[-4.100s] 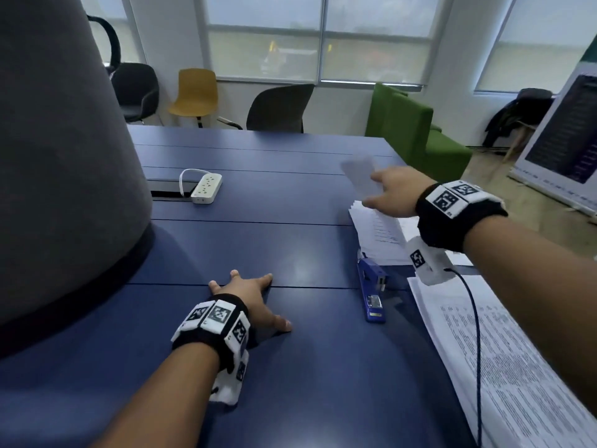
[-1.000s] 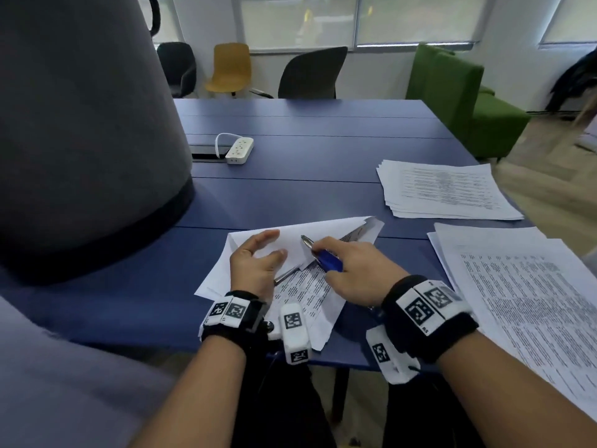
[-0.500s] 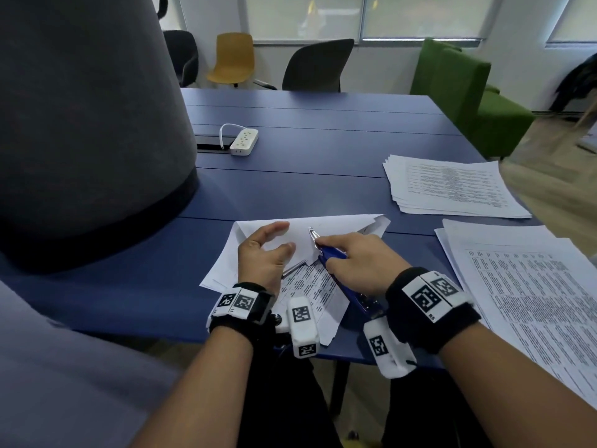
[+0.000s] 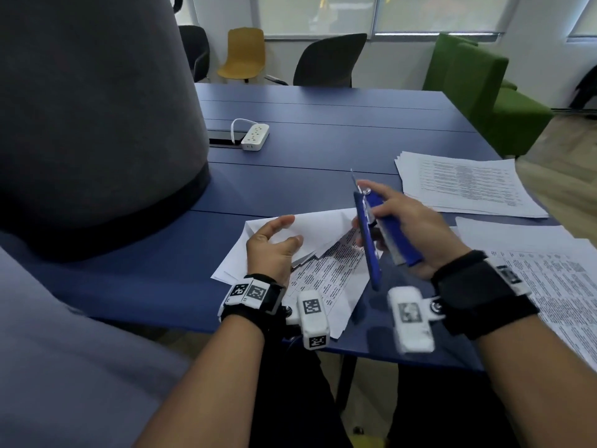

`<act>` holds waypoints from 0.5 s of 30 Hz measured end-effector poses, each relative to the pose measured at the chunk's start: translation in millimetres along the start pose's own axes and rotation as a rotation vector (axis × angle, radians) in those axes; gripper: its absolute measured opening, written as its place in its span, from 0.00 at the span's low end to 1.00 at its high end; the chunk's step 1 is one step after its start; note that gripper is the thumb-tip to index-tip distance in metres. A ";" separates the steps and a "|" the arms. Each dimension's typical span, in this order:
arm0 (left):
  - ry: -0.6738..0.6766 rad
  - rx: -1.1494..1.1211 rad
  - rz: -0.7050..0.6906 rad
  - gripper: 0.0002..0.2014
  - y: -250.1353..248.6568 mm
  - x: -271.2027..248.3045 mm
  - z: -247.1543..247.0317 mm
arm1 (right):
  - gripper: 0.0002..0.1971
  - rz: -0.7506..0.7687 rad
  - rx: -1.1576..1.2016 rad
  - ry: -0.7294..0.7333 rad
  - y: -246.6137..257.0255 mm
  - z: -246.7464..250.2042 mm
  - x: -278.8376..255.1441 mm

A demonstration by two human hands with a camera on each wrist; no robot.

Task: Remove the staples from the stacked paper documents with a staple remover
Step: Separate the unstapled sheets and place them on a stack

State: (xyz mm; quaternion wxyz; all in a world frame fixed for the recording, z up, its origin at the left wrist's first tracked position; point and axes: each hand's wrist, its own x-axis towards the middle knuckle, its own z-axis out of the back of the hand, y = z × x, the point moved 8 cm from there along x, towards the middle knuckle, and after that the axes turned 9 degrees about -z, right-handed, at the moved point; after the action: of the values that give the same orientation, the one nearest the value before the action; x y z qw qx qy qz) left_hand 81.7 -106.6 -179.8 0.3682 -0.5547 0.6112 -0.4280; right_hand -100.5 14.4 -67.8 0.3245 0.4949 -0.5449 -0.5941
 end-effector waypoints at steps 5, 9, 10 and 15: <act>0.011 -0.036 0.019 0.22 -2.5 -4.0 -4.1 | 0.23 0.046 -0.766 -0.030 3.3 -1.2 -5.6; 0.010 -0.033 0.008 0.21 -4.0 -5.8 -4.2 | 0.23 0.006 -1.099 -0.059 -12.5 -10.4 -7.2; 0.008 -0.028 0.001 0.21 -4.1 -5.7 -4.2 | 0.23 0.001 -1.091 -0.059 -12.3 -12.1 -6.9; 0.014 0.005 -0.035 0.22 -3.5 -3.9 -3.3 | 0.21 -0.040 -1.017 -0.054 -8.2 -18.1 -3.2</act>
State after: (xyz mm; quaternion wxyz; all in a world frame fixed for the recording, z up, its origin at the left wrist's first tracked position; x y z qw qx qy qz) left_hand 80.4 -102.4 -175.5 0.3579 -0.5611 0.6030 -0.4398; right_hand -81.2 13.1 -73.4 0.4986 0.2690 -0.1854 -0.8029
